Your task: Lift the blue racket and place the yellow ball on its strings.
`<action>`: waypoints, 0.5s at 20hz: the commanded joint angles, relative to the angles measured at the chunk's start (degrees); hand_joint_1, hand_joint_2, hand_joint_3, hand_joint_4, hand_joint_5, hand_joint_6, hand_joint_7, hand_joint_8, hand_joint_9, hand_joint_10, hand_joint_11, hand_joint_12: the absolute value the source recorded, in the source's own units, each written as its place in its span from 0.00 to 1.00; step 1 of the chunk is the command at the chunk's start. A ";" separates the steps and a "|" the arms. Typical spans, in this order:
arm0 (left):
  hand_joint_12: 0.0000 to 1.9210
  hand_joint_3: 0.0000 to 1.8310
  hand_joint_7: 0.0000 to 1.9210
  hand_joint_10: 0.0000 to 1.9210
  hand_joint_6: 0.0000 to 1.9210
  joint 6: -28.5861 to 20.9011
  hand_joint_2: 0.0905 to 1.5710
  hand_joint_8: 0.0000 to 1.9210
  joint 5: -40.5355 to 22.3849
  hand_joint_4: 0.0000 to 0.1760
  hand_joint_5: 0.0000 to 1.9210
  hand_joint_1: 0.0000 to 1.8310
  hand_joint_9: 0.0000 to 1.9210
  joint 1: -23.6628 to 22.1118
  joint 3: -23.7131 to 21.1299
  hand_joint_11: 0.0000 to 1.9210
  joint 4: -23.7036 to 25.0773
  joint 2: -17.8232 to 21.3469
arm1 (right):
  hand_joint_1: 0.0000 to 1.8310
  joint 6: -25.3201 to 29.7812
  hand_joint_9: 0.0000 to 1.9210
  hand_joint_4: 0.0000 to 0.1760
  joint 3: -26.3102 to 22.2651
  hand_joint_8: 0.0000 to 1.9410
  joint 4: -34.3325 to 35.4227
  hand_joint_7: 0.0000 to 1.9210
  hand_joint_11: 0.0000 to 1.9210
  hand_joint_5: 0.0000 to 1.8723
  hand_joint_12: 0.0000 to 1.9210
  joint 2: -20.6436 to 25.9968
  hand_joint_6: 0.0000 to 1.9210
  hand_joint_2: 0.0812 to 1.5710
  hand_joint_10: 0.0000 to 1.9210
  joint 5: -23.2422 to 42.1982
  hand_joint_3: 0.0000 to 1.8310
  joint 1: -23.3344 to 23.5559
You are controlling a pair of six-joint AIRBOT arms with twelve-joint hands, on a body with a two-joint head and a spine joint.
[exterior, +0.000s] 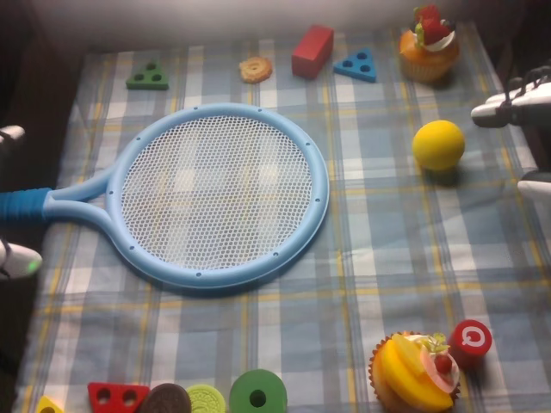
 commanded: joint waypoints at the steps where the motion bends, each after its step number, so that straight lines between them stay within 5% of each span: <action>1: 0.00 0.00 0.06 0.00 0.00 1.63 0.55 0.00 -3.75 1.00 0.00 0.43 0.00 -0.81 0.93 0.00 0.28 -0.16 | 0.51 0.09 0.32 0.00 0.43 0.01 1.04 0.33 0.24 0.32 0.19 -0.03 0.00 0.77 0.00 6.32 0.00 0.63; 10: 0.01 0.00 0.11 0.00 0.00 9.26 0.52 0.01 1.79 1.00 0.00 0.49 0.04 -1.75 5.20 0.02 -6.49 -1.56 | 0.50 0.10 0.32 0.00 0.84 0.00 0.24 0.33 0.23 0.33 0.19 -0.87 0.00 0.77 0.00 5.11 0.00 0.71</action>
